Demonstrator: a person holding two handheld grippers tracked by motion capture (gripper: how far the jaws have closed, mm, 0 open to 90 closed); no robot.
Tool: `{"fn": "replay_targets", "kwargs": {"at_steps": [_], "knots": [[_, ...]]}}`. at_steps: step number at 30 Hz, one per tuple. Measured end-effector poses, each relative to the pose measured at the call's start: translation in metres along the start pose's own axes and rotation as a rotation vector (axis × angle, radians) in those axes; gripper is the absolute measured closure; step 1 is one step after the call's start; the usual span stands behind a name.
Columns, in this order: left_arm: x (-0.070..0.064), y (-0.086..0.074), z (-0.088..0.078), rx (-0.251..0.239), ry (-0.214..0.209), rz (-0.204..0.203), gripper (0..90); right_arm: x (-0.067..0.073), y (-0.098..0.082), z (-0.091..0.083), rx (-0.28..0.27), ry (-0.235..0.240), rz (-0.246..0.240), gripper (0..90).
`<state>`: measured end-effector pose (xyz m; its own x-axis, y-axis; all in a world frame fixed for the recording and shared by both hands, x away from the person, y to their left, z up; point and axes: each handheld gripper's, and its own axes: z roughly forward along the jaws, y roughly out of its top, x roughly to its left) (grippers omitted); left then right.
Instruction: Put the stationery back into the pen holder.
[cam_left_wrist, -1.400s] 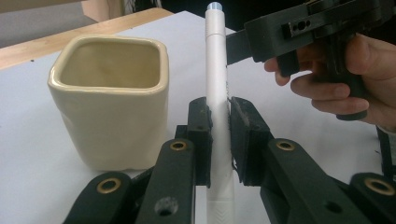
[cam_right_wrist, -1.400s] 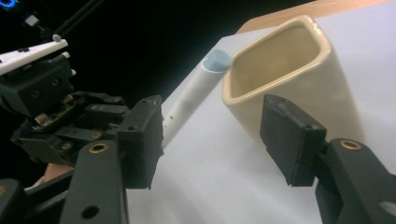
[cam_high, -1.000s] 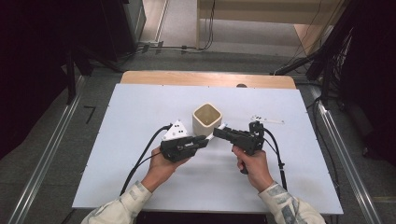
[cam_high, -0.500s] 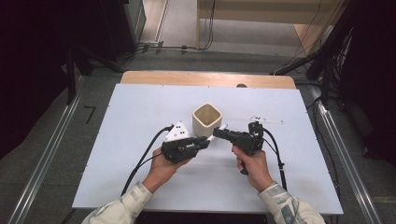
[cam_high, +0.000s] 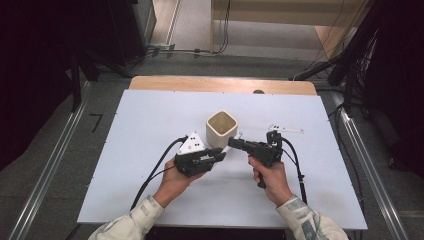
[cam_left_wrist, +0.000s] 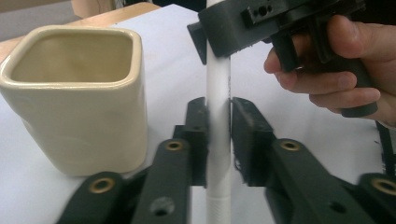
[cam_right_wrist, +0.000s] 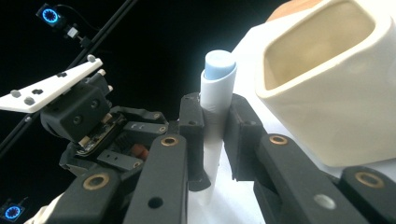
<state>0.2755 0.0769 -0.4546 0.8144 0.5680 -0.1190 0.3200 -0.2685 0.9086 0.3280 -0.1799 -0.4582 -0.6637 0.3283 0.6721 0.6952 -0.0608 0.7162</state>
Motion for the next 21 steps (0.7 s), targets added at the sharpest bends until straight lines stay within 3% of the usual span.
{"fn": "replay_targets", "kwargs": {"at_steps": [4,9,13,21], "knots": [[0.001,-0.001,-0.006,-0.009,-0.007,-0.024,59.7,0.000,0.003,-0.004,-0.030,-0.004,-0.006,76.0],[0.004,-0.002,-0.020,-0.039,0.026,-0.068,45.4,-0.001,0.006,-0.007,-0.050,-0.006,-0.009,76.0],[0.010,-0.008,-0.038,-0.058,0.063,-0.097,40.4,-0.001,0.008,-0.010,-0.070,-0.013,-0.021,76.0],[0.028,-0.030,-0.075,-0.073,0.163,-0.153,40.5,0.001,0.018,-0.009,-0.105,-0.020,-0.035,76.0]]}}
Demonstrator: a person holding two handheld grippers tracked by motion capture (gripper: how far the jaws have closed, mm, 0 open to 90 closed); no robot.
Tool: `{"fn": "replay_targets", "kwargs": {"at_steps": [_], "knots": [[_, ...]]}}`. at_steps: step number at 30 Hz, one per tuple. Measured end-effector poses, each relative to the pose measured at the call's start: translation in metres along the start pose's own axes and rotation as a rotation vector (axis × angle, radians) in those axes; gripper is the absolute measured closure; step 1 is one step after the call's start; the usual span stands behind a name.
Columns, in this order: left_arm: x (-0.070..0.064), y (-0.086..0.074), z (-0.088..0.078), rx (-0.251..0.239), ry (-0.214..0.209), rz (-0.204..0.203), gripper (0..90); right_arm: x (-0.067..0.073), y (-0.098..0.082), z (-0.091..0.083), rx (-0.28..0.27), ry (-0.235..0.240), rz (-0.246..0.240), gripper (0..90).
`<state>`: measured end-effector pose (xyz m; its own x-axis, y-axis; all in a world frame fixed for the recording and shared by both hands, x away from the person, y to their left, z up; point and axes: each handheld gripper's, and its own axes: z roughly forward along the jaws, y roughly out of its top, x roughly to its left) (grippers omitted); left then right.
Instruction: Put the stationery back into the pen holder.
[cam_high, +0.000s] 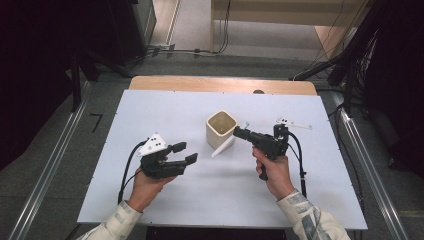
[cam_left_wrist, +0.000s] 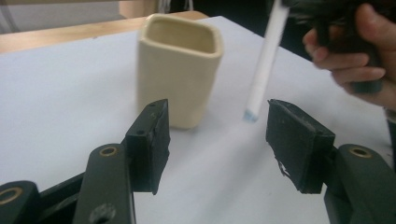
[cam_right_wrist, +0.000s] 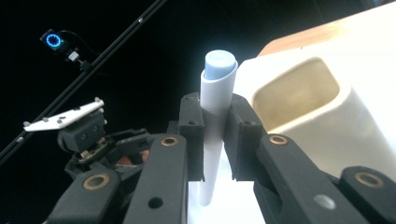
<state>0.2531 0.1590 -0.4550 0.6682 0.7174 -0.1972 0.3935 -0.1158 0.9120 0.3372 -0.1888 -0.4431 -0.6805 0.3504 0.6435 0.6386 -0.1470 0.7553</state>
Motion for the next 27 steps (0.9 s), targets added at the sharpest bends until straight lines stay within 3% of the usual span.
{"fn": "replay_targets", "kwargs": {"at_steps": [10,27], "knots": [[0.029,-0.015,-0.025,-0.009,0.080,-0.067,40.6,0.000,0.018,0.004,-0.067,-0.006,-0.002,76.0],[0.035,-0.015,-0.029,-0.027,0.101,-0.081,41.6,-0.021,0.040,-0.001,-0.167,-0.075,0.020,75.9]]}}
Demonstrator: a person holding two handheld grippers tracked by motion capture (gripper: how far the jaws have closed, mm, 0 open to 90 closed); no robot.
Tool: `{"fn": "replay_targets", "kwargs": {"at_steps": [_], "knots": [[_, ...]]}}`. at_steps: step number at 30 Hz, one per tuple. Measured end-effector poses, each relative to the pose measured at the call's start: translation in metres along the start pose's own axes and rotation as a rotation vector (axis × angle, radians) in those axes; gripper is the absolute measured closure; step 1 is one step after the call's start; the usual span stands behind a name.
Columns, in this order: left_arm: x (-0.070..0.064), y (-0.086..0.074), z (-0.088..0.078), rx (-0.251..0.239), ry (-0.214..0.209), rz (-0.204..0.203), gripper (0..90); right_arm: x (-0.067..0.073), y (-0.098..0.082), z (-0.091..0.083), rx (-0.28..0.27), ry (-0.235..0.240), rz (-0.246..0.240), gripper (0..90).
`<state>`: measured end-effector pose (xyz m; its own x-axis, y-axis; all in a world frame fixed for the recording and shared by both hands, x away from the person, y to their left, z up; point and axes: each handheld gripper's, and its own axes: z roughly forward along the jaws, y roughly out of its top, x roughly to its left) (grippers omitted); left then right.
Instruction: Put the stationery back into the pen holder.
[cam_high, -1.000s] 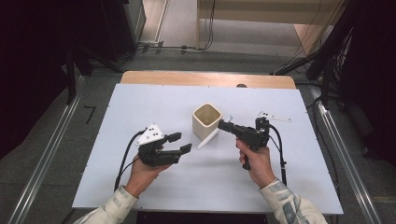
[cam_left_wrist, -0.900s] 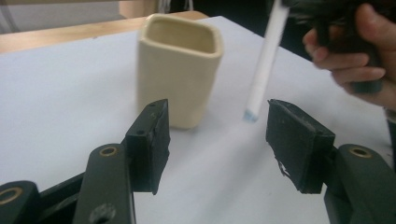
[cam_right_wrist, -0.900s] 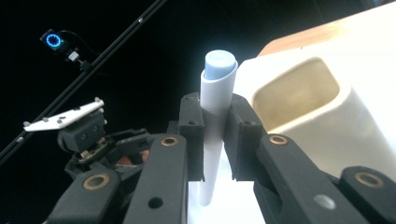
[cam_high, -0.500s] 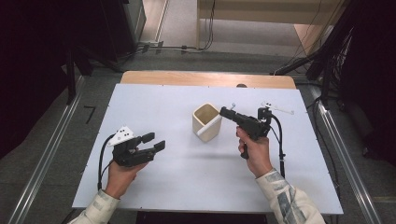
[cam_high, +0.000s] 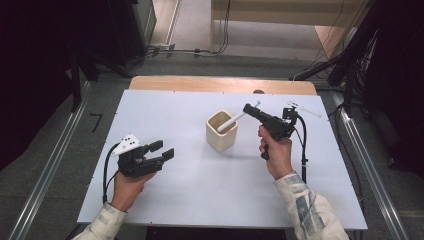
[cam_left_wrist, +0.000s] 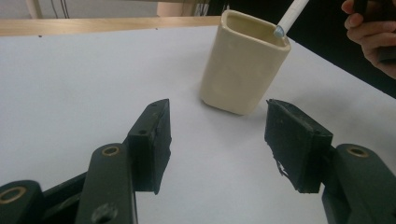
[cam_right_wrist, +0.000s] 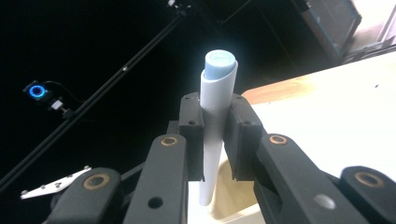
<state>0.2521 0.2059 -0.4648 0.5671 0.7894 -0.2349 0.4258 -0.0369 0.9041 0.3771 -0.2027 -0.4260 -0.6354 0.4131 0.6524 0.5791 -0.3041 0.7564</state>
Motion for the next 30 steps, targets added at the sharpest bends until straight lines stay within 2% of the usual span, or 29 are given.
{"fn": "replay_targets", "kwargs": {"at_steps": [3,5,9,13,18,20,23,29,30], "knots": [[0.002,-0.001,0.001,0.003,0.001,-0.001,41.6,-0.002,-0.001,0.002,-0.001,-0.032,-0.012,75.9],[0.002,-0.001,0.001,0.002,0.008,-0.004,41.5,-0.004,-0.002,0.004,0.008,-0.068,-0.041,75.8],[0.004,-0.002,0.001,0.005,0.010,-0.007,41.4,-0.006,-0.007,0.011,0.038,-0.110,-0.088,75.5],[0.005,-0.003,0.002,0.010,0.013,-0.011,41.4,-0.006,-0.012,0.017,0.066,-0.129,-0.120,75.2],[0.005,-0.003,0.003,0.013,0.011,-0.014,41.4,-0.008,-0.015,0.022,0.077,-0.136,-0.122,74.5],[0.005,-0.004,0.003,0.014,0.010,-0.013,41.4,-0.008,-0.016,0.023,0.085,-0.135,-0.121,69.8],[0.006,-0.004,0.003,0.016,0.009,-0.013,41.4,-0.010,-0.017,0.025,0.100,-0.113,-0.104,57.9],[0.007,-0.005,0.004,0.019,0.017,-0.013,40.5,-0.012,-0.018,0.026,0.107,-0.128,-0.112,36.3],[0.007,-0.005,0.004,0.020,0.021,-0.012,40.4,-0.012,-0.018,0.026,0.110,-0.130,-0.114,35.0]]}}
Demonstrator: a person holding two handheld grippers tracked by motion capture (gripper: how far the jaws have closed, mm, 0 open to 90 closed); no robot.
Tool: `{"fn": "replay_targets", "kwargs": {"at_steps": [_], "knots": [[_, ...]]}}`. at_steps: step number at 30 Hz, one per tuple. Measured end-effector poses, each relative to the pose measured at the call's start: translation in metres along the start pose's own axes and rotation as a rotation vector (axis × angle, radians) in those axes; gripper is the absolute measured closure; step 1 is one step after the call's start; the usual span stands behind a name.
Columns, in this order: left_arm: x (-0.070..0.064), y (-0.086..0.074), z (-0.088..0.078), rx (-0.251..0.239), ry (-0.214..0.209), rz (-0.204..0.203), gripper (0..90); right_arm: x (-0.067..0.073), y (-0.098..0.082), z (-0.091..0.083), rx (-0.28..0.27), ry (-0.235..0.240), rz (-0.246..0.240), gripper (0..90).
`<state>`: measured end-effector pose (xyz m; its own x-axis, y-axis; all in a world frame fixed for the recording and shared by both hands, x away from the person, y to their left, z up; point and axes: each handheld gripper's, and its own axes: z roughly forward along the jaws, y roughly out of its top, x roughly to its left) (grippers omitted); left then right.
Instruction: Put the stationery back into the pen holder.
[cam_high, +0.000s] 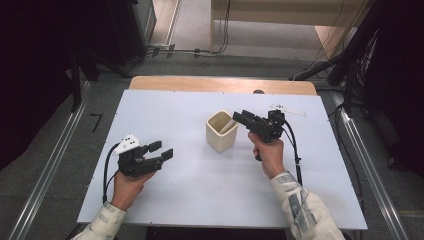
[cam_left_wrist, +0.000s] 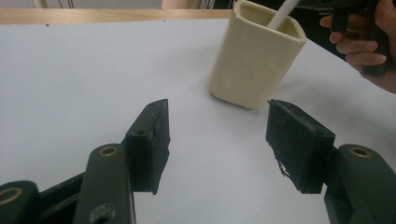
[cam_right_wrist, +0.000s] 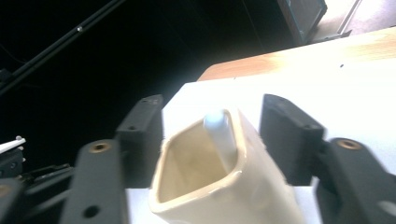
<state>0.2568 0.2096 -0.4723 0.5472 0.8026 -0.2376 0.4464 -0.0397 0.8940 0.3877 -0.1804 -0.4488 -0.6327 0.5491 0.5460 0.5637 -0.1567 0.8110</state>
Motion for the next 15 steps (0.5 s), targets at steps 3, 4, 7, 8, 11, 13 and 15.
{"fn": "replay_targets", "kwargs": {"at_steps": [3,4,7,8,11,13,15], "knots": [[0.001,-0.001,0.000,0.007,0.006,0.000,38.8,-0.001,0.000,-0.002,0.012,0.007,-0.002,31.3],[0.002,-0.001,0.000,0.008,0.010,0.000,38.3,-0.001,0.000,-0.002,0.016,0.010,-0.006,30.1],[0.003,-0.002,0.000,0.004,0.021,-0.005,36.4,0.000,0.000,-0.006,0.023,0.004,-0.023,28.3],[0.004,-0.002,0.000,0.004,0.026,-0.004,35.5,0.000,-0.001,-0.007,0.019,0.002,-0.033,27.4],[0.006,-0.003,-0.001,0.001,0.057,-0.013,29.6,0.001,-0.001,-0.014,0.013,-0.026,-0.066,26.4],[0.008,-0.004,-0.002,-0.001,0.080,-0.018,26.3,0.001,-0.003,-0.020,-0.001,-0.041,-0.075,24.9],[0.010,-0.005,-0.003,0.001,0.094,-0.026,23.8,0.002,-0.004,-0.026,-0.003,-0.068,-0.098,24.5]]}}
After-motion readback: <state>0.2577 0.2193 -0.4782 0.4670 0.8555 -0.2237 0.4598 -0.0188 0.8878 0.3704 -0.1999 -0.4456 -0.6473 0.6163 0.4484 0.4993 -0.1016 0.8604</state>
